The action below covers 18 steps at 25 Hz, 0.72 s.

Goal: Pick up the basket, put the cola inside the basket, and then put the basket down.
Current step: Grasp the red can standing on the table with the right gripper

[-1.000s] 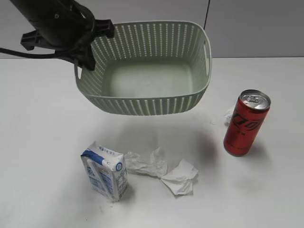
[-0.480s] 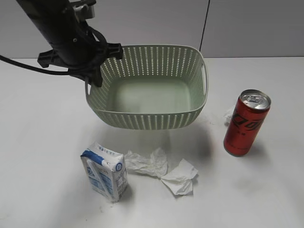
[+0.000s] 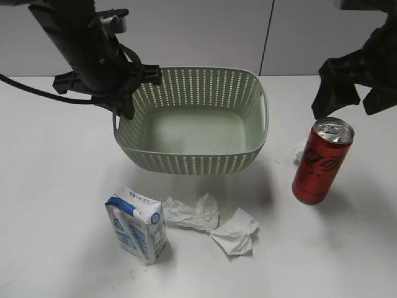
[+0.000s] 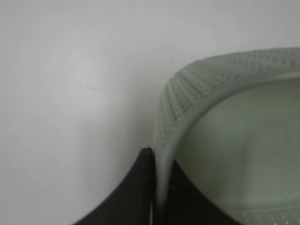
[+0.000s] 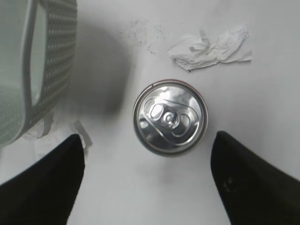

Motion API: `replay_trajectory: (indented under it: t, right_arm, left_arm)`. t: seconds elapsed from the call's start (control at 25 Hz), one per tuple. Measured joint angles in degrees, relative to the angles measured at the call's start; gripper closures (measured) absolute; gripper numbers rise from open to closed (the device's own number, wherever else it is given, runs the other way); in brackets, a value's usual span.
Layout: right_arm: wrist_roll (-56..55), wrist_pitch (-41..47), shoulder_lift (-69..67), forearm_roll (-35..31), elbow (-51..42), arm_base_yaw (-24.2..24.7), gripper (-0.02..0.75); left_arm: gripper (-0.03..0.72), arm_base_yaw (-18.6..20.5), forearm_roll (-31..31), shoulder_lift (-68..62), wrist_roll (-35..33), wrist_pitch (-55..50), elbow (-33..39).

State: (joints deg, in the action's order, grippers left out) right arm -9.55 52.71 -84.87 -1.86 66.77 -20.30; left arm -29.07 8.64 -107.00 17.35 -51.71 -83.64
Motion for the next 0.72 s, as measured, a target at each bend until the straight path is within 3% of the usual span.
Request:
replay_trajectory:
  t: [0.24, 0.72]
  right_arm:
    - [-4.4, -0.9, -7.0, 3.6, 0.4, -0.1, 0.085]
    - [-6.1, -4.6, -15.3, 4.9, 0.5, 0.1, 0.093]
  left_arm:
    - [0.688, 0.0, 0.1, -0.5, 0.0, 0.2, 0.0]
    - [0.688, 0.1, 0.0, -0.5, 0.0, 0.2, 0.0]
